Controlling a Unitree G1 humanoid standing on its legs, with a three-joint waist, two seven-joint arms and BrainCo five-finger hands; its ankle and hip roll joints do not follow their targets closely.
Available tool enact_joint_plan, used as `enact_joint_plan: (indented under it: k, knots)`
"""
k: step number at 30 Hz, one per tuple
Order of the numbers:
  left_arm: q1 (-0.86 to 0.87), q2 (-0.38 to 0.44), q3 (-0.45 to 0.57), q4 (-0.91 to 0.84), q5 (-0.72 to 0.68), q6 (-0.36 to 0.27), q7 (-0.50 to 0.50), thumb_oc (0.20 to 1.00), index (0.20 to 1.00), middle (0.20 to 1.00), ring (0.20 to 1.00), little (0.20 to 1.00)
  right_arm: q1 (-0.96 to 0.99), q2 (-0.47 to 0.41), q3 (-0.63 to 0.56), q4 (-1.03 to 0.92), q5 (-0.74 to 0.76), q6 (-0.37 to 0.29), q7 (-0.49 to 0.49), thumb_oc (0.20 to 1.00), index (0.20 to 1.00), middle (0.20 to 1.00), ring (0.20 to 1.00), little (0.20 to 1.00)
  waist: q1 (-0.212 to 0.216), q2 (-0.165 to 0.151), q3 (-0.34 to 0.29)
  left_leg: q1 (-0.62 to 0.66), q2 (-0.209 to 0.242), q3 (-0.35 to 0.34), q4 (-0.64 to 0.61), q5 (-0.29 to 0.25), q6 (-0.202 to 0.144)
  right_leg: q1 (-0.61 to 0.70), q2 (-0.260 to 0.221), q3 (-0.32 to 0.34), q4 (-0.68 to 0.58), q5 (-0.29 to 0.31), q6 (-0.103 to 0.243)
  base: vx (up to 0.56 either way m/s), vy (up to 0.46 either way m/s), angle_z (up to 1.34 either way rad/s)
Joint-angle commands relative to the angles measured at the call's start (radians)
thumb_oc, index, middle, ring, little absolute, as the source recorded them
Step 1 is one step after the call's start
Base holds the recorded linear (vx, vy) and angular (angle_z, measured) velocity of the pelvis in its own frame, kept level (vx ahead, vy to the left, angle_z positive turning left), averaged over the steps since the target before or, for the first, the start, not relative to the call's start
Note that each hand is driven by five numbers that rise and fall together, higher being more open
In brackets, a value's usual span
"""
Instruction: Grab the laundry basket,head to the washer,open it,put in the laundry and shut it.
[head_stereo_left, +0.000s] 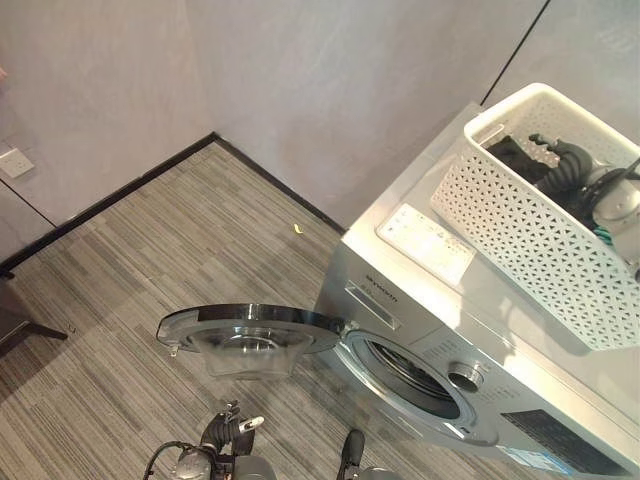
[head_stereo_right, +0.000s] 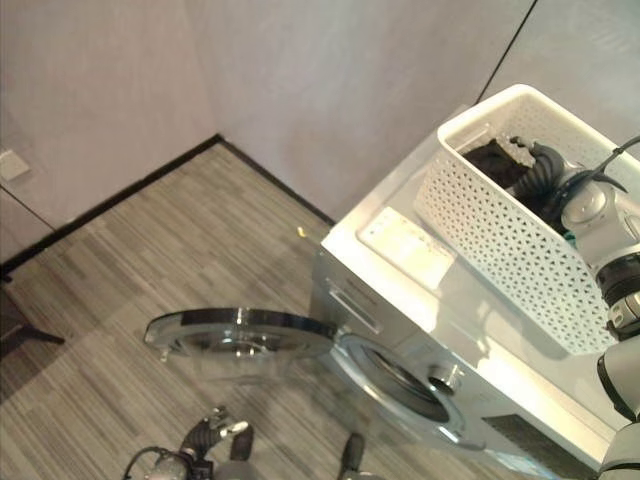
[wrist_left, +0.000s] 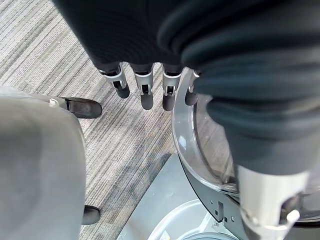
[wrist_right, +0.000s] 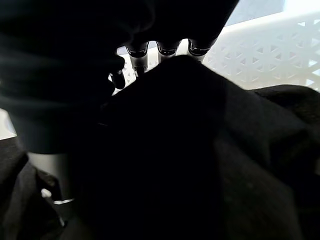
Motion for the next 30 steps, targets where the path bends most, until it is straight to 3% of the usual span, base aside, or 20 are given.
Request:
enact_joint_plan:
  k: [1, 7, 15, 24, 25, 26, 27, 30]
  knots:
    - [-0.044, 0.026, -0.045, -0.013, -0.021, -0.025, -0.015, 1.000, 1.000, 1.000, 1.000, 1.000, -0.134, -0.045, 0.057, 0.061, 0.026, -0.010, -0.013, 1.000, 1.000, 1.000, 1.000, 1.000, 0.024, -0.025, 0.005, 0.035, 0.032, 0.047, 0.035, -0.026, 0.001, -0.005, 0.009, 0.040, 0.042, -0.094, -0.014, 0.00, 0.000, 0.00]
    - [-0.039, 0.033, -0.038, -0.016, -0.021, -0.025, -0.024, 1.000, 1.000, 1.000, 1.000, 1.000, -0.156, -0.042, 0.116, 0.094, 0.006, -0.006, 0.026, 1.000, 1.000, 1.000, 1.000, 1.000, 0.031, -0.025, 0.007, 0.036, 0.035, 0.045, 0.036, -0.021, -0.001, -0.007, 0.013, 0.041, 0.040, -0.094, -0.014, 0.00, 0.000, 0.00]
    - [-0.033, 0.064, -0.082, -0.074, 0.005, -0.005, -0.078, 1.000, 1.000, 1.000, 1.000, 1.000, -0.171, 0.001, 0.243, 0.250, -0.099, 0.054, 0.192, 1.000, 1.000, 1.000, 1.000, 1.000, 0.058, -0.017, 0.030, 0.014, 0.040, 0.028, 0.028, -0.002, -0.003, -0.020, 0.018, 0.024, 0.033, -0.091, -0.018, -0.01, -0.014, 0.04]
    - [-0.038, 0.061, -0.105, -0.064, 0.031, 0.010, -0.096, 1.000, 1.000, 1.000, 1.000, 1.000, -0.158, 0.012, 0.262, 0.246, -0.157, 0.064, 0.224, 1.000, 1.000, 1.000, 1.000, 1.000, 0.065, 0.003, 0.045, -0.002, 0.040, 0.022, 0.011, 0.013, -0.005, -0.036, 0.019, 0.015, 0.030, -0.091, -0.020, -0.01, -0.003, 0.04]
    - [-0.039, 0.060, -0.106, -0.064, 0.031, 0.010, -0.097, 1.000, 1.000, 1.000, 1.000, 1.000, -0.156, 0.013, 0.259, 0.247, -0.157, 0.065, 0.224, 0.592, 0.592, 0.592, 0.592, 0.592, 0.064, 0.004, 0.045, -0.002, 0.039, 0.022, 0.010, 0.013, -0.004, -0.035, 0.019, 0.014, 0.030, -0.091, -0.019, 0.00, 0.000, 0.00]
    - [-0.041, 0.059, -0.107, -0.063, 0.032, 0.014, -0.099, 1.000, 1.000, 1.000, 1.000, 1.000, -0.152, 0.010, 0.255, 0.234, -0.157, 0.068, 0.226, 0.592, 0.592, 0.592, 0.592, 0.592, 0.063, 0.007, 0.042, 0.001, 0.039, 0.023, 0.006, 0.013, -0.005, -0.031, 0.019, 0.012, 0.028, -0.091, -0.019, 0.00, 0.000, 0.00]
    - [-0.041, 0.059, -0.107, -0.063, 0.032, 0.014, -0.099, 1.000, 1.000, 1.000, 1.000, 1.000, -0.151, 0.009, 0.255, 0.234, -0.157, 0.068, 0.226, 0.203, 0.203, 0.203, 0.203, 0.203, 0.063, 0.007, 0.042, 0.001, 0.039, 0.023, 0.006, 0.013, -0.005, -0.031, 0.019, 0.011, 0.028, -0.091, -0.019, 0.00, 0.000, 0.00]
    - [-0.046, 0.054, -0.110, -0.049, 0.043, 0.017, -0.094, 1.000, 1.000, 1.000, 1.000, 1.000, -0.150, 0.010, 0.226, 0.254, -0.157, 0.068, 0.203, 0.200, 0.200, 0.200, 0.200, 0.200, 0.061, 0.009, 0.033, 0.010, 0.038, 0.023, 0.002, 0.009, -0.004, -0.021, 0.018, 0.009, 0.028, -0.094, -0.018, 0.00, 0.000, 0.00]
